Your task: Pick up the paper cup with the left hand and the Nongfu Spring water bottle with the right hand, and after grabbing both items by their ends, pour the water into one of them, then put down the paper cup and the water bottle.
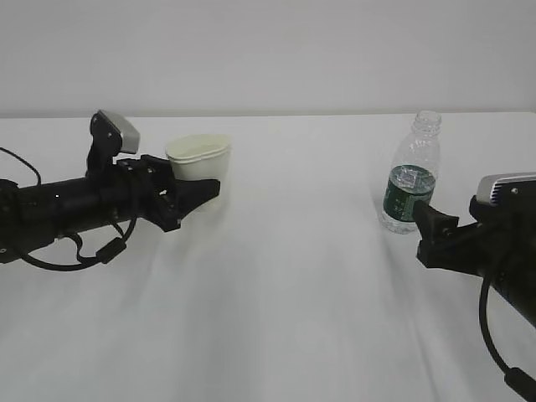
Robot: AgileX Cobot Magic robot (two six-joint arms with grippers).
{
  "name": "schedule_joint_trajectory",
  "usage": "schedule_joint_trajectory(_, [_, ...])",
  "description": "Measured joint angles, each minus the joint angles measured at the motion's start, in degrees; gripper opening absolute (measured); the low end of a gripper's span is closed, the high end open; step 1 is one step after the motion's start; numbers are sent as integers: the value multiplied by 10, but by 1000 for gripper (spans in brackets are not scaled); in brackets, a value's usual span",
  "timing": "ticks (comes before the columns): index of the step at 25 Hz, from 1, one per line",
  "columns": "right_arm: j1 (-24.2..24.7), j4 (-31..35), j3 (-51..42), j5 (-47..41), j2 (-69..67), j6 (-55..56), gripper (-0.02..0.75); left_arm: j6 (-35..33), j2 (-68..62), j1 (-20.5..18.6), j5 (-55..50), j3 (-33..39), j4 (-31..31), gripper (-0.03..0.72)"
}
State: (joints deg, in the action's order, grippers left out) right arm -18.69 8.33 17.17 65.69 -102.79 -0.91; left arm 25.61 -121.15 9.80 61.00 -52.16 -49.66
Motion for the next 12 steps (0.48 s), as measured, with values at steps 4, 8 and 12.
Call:
schedule_joint_trajectory(4, [0, 0, 0, 0, 0, 0, 596, 0, 0, -31, 11, 1, 1, 412])
schedule_joint_trajectory(8, [0, 0, 0, 0, 0, 0, 596, 0, 0, -54, 11, 1, 6, 412])
schedule_joint_trajectory(12, [0, 0, 0, 0, 0, 0, 595, 0, 0, -67, 11, 1, 23, 412])
